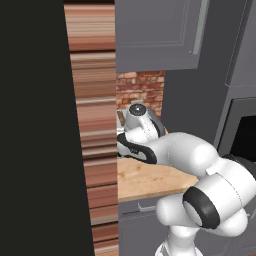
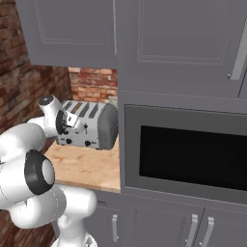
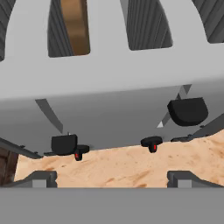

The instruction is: Start the toaster. Once the lever pops up, take the bread to the plate on the dining counter.

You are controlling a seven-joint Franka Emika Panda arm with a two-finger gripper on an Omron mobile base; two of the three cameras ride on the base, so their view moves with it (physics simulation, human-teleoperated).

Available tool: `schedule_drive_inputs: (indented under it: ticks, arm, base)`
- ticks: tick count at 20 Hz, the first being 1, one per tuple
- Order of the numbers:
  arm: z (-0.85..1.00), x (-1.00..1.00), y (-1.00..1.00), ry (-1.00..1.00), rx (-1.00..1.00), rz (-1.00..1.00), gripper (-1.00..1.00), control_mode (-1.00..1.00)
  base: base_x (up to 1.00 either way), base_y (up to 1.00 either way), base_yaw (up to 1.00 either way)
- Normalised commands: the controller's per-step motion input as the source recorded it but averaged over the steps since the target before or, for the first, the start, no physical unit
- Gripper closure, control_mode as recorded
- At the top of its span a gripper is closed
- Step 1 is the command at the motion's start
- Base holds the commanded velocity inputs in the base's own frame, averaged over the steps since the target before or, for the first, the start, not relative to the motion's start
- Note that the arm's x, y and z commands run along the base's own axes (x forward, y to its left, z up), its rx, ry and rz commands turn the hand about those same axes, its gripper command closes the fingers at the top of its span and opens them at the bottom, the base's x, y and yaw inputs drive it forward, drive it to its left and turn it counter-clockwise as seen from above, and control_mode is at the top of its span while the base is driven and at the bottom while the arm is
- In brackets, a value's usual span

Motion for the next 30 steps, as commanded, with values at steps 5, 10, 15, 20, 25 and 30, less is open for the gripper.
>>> schedule_drive_inputs:
  ticks: [5, 10, 15, 20, 25, 30]
  arm:
    - [0.19, 0.00, 0.00, -0.18, 0.00, 0.00, -1.00, -1.00]
    - [0.21, 0.00, 0.00, -0.20, 0.00, 0.00, -1.00, -1.00]
    - [0.23, 0.00, 0.01, -0.21, 0.00, 0.00, -1.00, -1.00]
    - [0.19, 0.00, 0.06, -0.16, 0.00, 0.00, -1.00, -1.00]
    - [0.16, 0.00, 0.00, -0.03, 0.00, 0.03, -1.00, -1.00]
    - [0.08, 0.00, 0.00, 0.00, 0.00, 0.11, -1.00, -1.00]
  base:
    - [0.00, 0.00, 0.00]
    - [0.00, 0.00, 0.00]
    - [0.00, 0.00, 0.00]
    - [0.00, 0.00, 0.00]
    - [0.00, 0.00, 0.00]
    - [0.00, 0.00, 0.00]
